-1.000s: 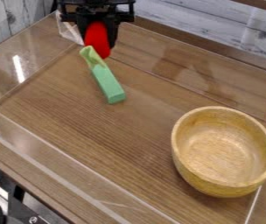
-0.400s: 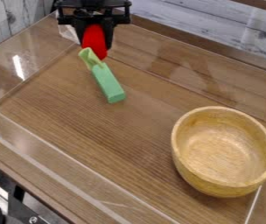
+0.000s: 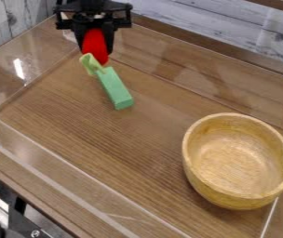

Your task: Move the red fruit to the left side of the table

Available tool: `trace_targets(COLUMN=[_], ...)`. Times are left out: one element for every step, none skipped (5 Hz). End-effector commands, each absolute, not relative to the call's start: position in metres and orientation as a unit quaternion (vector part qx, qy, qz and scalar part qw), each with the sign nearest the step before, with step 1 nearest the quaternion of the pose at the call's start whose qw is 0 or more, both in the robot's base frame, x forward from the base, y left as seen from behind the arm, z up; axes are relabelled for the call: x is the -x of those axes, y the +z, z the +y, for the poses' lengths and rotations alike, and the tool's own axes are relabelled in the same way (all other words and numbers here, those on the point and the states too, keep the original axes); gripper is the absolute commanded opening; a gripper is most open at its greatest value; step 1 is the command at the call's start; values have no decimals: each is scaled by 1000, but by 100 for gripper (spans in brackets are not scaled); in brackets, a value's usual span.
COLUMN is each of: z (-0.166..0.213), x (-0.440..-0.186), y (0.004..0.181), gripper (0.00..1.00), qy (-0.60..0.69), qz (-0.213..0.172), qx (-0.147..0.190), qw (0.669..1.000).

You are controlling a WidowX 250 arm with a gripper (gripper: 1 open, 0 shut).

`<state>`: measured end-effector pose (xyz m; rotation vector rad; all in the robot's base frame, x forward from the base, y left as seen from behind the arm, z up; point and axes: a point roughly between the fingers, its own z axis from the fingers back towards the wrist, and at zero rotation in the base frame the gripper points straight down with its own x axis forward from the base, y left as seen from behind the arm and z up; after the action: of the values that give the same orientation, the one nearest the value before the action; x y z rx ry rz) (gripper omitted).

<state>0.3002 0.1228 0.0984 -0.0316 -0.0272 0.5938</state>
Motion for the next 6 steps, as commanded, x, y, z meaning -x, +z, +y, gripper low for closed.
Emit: trace_targets(z=[129, 129, 140, 160, 177, 181], x=[-306, -310, -317, -306, -295, -281], y=[106, 104, 94, 91, 87, 74], gripper=[0, 0, 0, 0, 0, 0], qy=[267, 228, 269, 285, 297, 292], qz=[-32, -31, -28, -25, -22, -15], qx=[11, 12, 7, 4, 1, -1], qw=[963, 973, 963, 958, 955, 956])
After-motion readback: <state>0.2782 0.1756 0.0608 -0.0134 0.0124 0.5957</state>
